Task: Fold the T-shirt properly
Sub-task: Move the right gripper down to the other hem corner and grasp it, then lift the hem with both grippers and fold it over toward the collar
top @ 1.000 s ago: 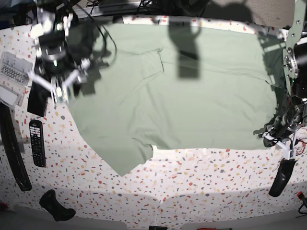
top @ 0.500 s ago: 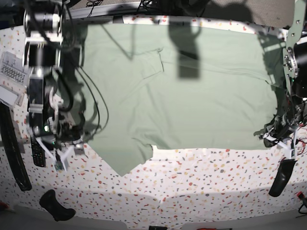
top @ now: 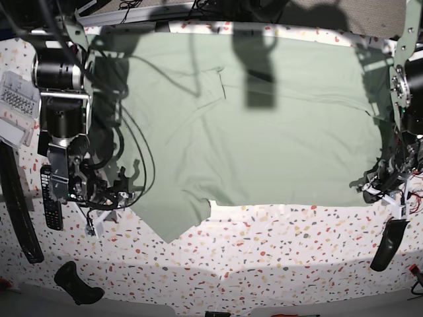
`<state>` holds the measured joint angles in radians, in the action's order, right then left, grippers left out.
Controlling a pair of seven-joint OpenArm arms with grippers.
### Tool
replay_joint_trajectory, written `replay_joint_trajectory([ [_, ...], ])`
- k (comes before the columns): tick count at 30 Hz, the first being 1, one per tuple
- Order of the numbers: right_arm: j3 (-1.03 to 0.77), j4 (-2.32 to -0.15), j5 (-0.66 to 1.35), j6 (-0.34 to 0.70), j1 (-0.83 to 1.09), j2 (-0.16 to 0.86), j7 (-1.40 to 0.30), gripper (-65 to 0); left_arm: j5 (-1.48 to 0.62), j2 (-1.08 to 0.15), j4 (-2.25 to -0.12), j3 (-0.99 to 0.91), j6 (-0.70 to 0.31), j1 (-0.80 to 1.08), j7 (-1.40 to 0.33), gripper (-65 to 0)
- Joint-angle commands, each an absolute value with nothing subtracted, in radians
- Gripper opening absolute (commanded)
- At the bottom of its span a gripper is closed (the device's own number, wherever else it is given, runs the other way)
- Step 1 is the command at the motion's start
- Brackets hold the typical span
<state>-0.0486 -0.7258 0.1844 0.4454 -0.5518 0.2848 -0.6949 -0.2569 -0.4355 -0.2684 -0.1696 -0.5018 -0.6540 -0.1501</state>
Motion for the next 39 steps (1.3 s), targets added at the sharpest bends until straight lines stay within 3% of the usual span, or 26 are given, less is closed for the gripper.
replay_joint_trajectory([
  [1, -0.052, -0.733, 0.194, 0.448, -0.585, 0.292, -0.692, -32.1, -0.266, -0.452, -0.282, -0.170, -0.509, -0.687, -0.126, -65.0],
  [11, -0.052, -0.733, 0.195, 0.484, -0.570, 0.289, -0.730, -33.1, -0.266, -0.452, -0.282, -0.170, -0.509, -0.687, -0.126, -65.0],
  [15, -0.052, -0.733, 0.205, 0.484, -0.570, 0.289, -0.772, -48.7, -0.267, -0.452, -0.282, -0.170, -0.509, -0.687, -0.123, -65.0],
  [21, -0.052, -0.733, 0.247, 0.483, -0.571, 0.297, -0.786, -65.0, -0.267, -0.455, -0.282, -0.170, -0.509, -0.693, -0.104, -65.0],
  [34, -0.052, -0.798, 0.247, 0.527, -0.603, 0.299, -0.804, -65.0, -0.350, -0.500, -0.284, -0.170, -0.510, -0.726, -0.177, -65.0],
  [39, -0.052, -0.840, 0.283, 0.671, -0.601, 0.300, -0.820, -65.0, -0.403, -0.501, -0.284, -0.170, -0.548, -0.726, -0.252, -65.0],
])
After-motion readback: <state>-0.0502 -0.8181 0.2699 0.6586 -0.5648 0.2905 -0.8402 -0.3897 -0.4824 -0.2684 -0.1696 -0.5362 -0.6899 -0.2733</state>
